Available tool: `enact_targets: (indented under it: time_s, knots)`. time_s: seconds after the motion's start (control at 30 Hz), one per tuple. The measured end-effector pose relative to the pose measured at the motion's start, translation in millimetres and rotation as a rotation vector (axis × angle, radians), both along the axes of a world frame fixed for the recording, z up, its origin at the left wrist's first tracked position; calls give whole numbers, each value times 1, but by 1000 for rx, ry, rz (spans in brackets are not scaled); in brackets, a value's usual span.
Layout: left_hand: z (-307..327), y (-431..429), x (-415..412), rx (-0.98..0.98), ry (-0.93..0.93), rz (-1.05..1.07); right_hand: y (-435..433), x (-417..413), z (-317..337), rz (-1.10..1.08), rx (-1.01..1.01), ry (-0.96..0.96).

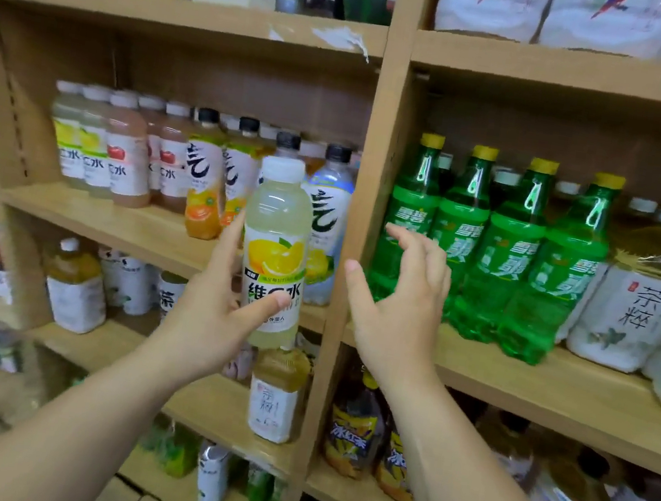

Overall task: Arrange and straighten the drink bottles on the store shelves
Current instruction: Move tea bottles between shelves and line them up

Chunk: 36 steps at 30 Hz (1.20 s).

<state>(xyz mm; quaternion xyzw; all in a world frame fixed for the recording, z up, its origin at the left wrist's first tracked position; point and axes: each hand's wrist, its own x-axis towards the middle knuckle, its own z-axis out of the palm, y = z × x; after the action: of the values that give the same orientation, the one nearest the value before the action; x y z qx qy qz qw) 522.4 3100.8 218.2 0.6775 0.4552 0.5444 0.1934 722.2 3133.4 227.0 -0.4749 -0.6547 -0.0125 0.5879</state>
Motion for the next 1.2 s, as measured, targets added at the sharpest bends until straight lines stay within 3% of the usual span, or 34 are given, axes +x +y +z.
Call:
enact_targets:
  time_s: [0.23,0.67,0.97,1.2]
  knots:
    - [3,39,-107,10,-22,12,28,-112,10,72,162,-42]
    - [11,146,-326,-131,10,42,137,-328,-6,395,-419,-84]
    - [9,198,-405,-110,52,39,197,-424,-12,490,-496,-94]
    - [6,221,-445,-56,28,310,232,-479,-12,419,-488,-56]
